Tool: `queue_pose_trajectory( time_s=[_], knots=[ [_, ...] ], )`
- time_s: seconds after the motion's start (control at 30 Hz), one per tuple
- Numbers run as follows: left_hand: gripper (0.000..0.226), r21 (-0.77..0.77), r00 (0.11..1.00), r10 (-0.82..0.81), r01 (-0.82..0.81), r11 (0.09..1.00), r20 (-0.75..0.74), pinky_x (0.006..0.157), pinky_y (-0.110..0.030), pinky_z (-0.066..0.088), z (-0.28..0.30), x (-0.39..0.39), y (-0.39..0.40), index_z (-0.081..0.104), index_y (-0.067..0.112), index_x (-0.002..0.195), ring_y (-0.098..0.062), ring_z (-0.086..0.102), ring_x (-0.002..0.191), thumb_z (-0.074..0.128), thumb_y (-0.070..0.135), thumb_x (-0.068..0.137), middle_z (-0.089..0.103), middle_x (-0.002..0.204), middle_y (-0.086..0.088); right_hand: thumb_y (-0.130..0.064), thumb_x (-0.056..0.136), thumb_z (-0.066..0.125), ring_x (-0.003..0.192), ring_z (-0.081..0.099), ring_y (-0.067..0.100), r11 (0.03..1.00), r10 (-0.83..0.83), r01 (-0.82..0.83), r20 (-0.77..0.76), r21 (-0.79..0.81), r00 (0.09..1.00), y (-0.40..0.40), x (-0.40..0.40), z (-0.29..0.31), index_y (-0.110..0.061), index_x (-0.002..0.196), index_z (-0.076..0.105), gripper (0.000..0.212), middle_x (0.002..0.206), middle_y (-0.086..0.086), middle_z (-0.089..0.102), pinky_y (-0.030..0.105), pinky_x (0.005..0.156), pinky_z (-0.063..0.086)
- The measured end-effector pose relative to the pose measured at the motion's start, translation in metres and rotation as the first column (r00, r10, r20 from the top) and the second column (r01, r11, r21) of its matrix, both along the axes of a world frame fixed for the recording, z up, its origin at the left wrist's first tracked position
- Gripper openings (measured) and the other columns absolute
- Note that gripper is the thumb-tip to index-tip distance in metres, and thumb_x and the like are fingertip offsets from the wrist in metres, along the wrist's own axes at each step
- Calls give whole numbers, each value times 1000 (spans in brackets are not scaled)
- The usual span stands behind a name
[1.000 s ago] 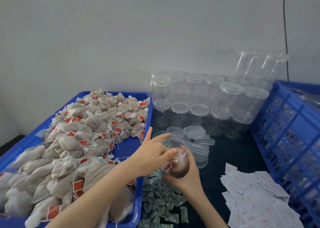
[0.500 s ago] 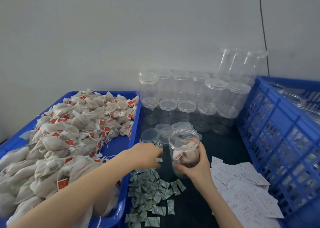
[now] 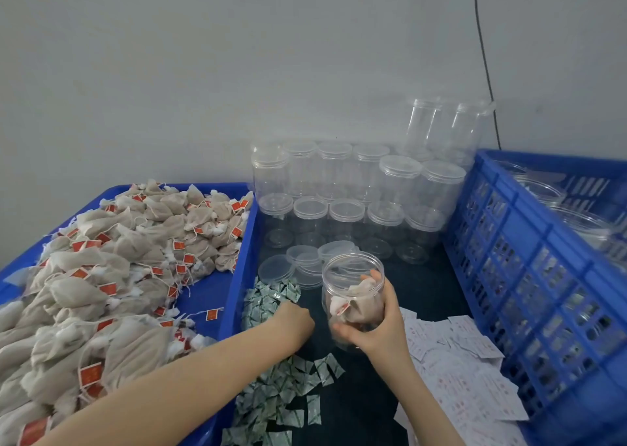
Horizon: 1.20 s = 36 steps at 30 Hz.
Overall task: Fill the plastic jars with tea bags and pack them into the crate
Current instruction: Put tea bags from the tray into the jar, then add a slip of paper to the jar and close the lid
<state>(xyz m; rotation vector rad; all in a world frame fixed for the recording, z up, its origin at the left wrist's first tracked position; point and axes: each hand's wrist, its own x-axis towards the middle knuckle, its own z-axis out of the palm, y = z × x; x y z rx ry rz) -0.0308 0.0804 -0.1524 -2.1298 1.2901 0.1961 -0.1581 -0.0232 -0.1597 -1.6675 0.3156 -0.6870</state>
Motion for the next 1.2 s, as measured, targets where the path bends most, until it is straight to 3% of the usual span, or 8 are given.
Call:
queue_pose_trajectory(
  time_s=[0.2, 0.33, 0.47, 0.57, 0.8, 0.93, 1.07, 1.2],
  knots=[
    [34, -36, 995, 89, -90, 995, -52, 89, -41, 47, 8, 10, -3, 55, 2, 127, -33, 55, 118, 51, 2, 94, 56, 129, -15, -6, 51, 90, 108, 59, -8, 1000, -29, 29, 0, 11, 1000, -8, -1, -4, -39, 127, 47, 93, 123, -13, 60, 8, 85, 47],
    [27, -344, 987, 130, -153, 927, -89, 83, -38, 48, 40, 18, -5, 64, 11, 118, -29, 58, 110, 56, 11, 92, 58, 119, -10, 9, 58, 88, 106, 56, -14, 998, -59, 59, -8, -6, 998, -14, -3, -9, -38, 126, 46, 93, 123, -13, 58, 3, 80, 44],
    [13, -886, 966, 35, -248, 392, -255, 77, -25, 48, 88, 14, 7, 69, 30, 101, -9, 56, 90, 61, 28, 91, 61, 96, 8, -9, 52, 88, 108, 58, -10, 999, -38, 39, -31, 14, 999, -14, -5, -10, -36, 131, 46, 94, 125, -14, 59, 6, 79, 47],
    [14, -870, 828, -274, -487, 80, -489, 69, -15, 47, 119, 1, 10, 67, 38, 82, -4, 59, 75, 73, 26, 81, 66, 79, 13, -21, 50, 86, 115, 55, -6, 1000, -20, 21, -54, 6, 998, -12, -6, -9, -40, 133, 44, 95, 125, -23, 57, 10, 84, 47],
    [3, -735, 897, -184, -197, 648, -402, 77, -21, 49, 107, -24, -22, 68, 18, 84, -8, 59, 77, 68, 21, 84, 64, 80, 8, -31, 47, 85, 116, 55, -5, 999, -24, 21, -63, -50, 998, -11, -8, -5, -42, 131, 44, 93, 127, -18, 57, 12, 88, 48],
    [22, -602, 910, -169, -104, 792, -379, 83, -33, 53, 108, -29, -34, 75, 19, 98, -20, 64, 88, 56, 13, 89, 72, 98, 0, -31, 46, 85, 119, 54, -2, 997, -33, 29, -67, -71, 997, -16, -14, -7, -33, 136, 44, 99, 130, -14, 57, 17, 97, 47],
    [23, -672, 909, -252, -41, 739, -333, 77, -30, 53, 112, -32, -41, 75, 22, 101, -13, 62, 76, 56, 16, 91, 74, 94, 3, -21, 49, 89, 116, 57, 1, 998, -47, 45, -56, -42, 997, -24, -23, -9, -39, 133, 44, 97, 125, -17, 59, 24, 94, 50],
    [15, -905, 900, -260, -252, 342, -349, 76, -17, 47, 108, -21, -54, 75, 24, 95, -2, 60, 75, 62, 20, 89, 73, 90, 9, -3, 53, 92, 111, 60, -2, 996, -92, 92, -23, -10, 995, -39, -34, -12, -39, 130, 48, 95, 121, -21, 61, 13, 80, 51]
  ],
)
